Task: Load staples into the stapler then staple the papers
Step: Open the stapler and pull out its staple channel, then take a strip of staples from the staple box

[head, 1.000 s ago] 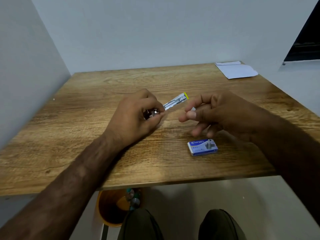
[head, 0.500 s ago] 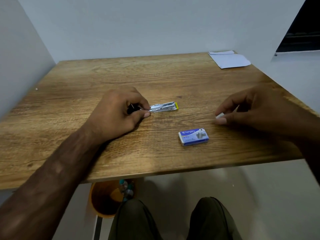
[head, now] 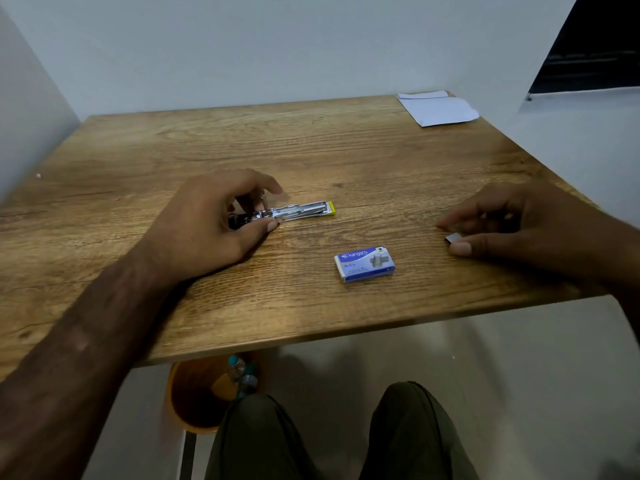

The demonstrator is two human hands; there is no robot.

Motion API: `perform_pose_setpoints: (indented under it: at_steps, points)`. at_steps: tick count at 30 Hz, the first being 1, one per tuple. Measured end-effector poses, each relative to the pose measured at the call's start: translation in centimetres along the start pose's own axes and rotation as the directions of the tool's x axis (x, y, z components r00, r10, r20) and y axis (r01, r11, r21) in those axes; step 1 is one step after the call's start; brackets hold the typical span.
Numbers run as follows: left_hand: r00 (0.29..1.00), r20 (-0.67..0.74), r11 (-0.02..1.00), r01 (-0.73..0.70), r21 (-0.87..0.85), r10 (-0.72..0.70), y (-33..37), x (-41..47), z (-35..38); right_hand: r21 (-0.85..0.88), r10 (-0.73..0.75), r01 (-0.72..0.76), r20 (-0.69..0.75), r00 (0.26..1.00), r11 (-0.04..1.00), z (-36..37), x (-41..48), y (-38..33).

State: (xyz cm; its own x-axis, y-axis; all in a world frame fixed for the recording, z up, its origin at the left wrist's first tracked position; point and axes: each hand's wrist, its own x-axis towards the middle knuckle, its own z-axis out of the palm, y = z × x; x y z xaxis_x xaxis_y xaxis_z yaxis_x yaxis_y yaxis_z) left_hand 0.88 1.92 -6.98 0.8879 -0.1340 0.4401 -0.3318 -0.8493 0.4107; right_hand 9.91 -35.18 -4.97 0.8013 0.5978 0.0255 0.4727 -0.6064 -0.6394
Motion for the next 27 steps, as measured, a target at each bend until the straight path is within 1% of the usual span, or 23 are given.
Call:
perform_pose_setpoints:
  at_steps: [2, 4, 6, 8, 9, 10, 11, 13, 14, 15, 16, 18, 20, 22, 25, 27]
  points:
    - [1.0, 0.01, 1.0, -0.007, 0.017, 0.007, 0.2, 0.0, -0.1, 0.01, -0.006, 0.006, -0.005, 1.0, 1.0, -0.1, -0.1, -0.2]
    - [1.0, -0.001, 0.997, -0.027, 0.072, 0.027, 0.4, 0.0, -0.3, 0.025, -0.015, 0.016, -0.056, 0.998, 1.0, -0.2, -0.3, -0.5]
    - [0.993, -0.098, 0.989, -0.055, 0.134, 0.069, 1.0, 0.0, -0.8, 0.016, -0.043, 0.045, -0.09, 0.995, 0.999, -0.1, -0.4, -1.0]
    - [0.958, -0.253, 0.98, -0.087, 0.179, 0.132, 2.3, -0.4, -1.3, 0.008, -0.086, 0.087, -0.083, 0.993, 0.996, 0.3, -0.6, -2.1]
    - [0.942, -0.304, 0.982, -0.095, 0.16, 0.141, 3.1, -0.8, -1.2, 0.015, -0.103, 0.104, -0.071, 0.992, 0.994, 0.6, -0.7, -2.7]
    - [0.941, -0.313, 0.989, -0.1, 0.107, 0.129, 4.0, -1.4, -1.0, 0.027, -0.114, 0.116, -0.056, 0.992, 0.993, 1.1, -0.7, -3.3]
    - [0.958, -0.272, 0.995, -0.09, 0.032, 0.095, 4.9, -2.1, -0.5, 0.039, -0.118, 0.119, -0.042, 0.992, 0.992, 1.6, -0.7, -3.8]
    - [0.997, -0.078, 0.995, 0.0, -0.097, -0.007, 6.5, -3.2, 0.7, 0.048, -0.103, 0.104, -0.022, 0.994, 0.993, 2.9, -0.5, -4.6]
    - [0.999, 0.018, 0.993, 0.05, -0.11, -0.048, 7.0, -3.6, 1.3, 0.045, -0.091, 0.091, -0.016, 0.996, 0.995, 3.6, -0.4, -4.9]
    - [0.995, 0.071, 0.993, 0.069, -0.092, -0.063, 7.3, -3.9, 1.8, 0.045, -0.074, 0.075, -0.015, 0.997, 0.996, 4.3, -0.2, -5.2]
    - [0.994, 0.088, 0.994, 0.069, -0.079, -0.062, 7.5, -3.9, 2.1, 0.053, -0.055, 0.057, -0.022, 0.998, 0.997, 4.9, -0.2, -5.4]
    - [0.994, 0.082, 0.994, 0.074, -0.081, -0.067, 7.9, -3.5, 2.4, 0.087, -0.012, 0.017, -0.054, 0.998, 0.996, 5.8, -0.1, -5.6]
    - [0.994, 0.081, 0.995, 0.082, -0.049, -0.078, 8.1, -3.0, 2.8, 0.113, 0.032, -0.022, -0.086, 0.996, 0.993, 6.3, -0.1, -5.8]
    - [0.986, 0.102, 0.99, 0.136, -0.045, -0.131, 8.3, -2.5, 3.2, 0.129, 0.073, -0.06, -0.103, 0.992, 0.99, 6.5, -0.2, -5.9]
    - [0.967, 0.148, 0.969, 0.223, -0.109, -0.206, 8.1, -2.1, 3.4, 0.178, 0.131, -0.108, -0.121, 0.984, 0.978, 6.5, -0.3, -6.1]
    - [0.958, 0.164, 0.957, 0.258, -0.137, -0.235, 8.0, -2.0, 3.3, 0.201, 0.144, -0.117, -0.125, 0.982, 0.973, 6.6, -0.5, -6.3]
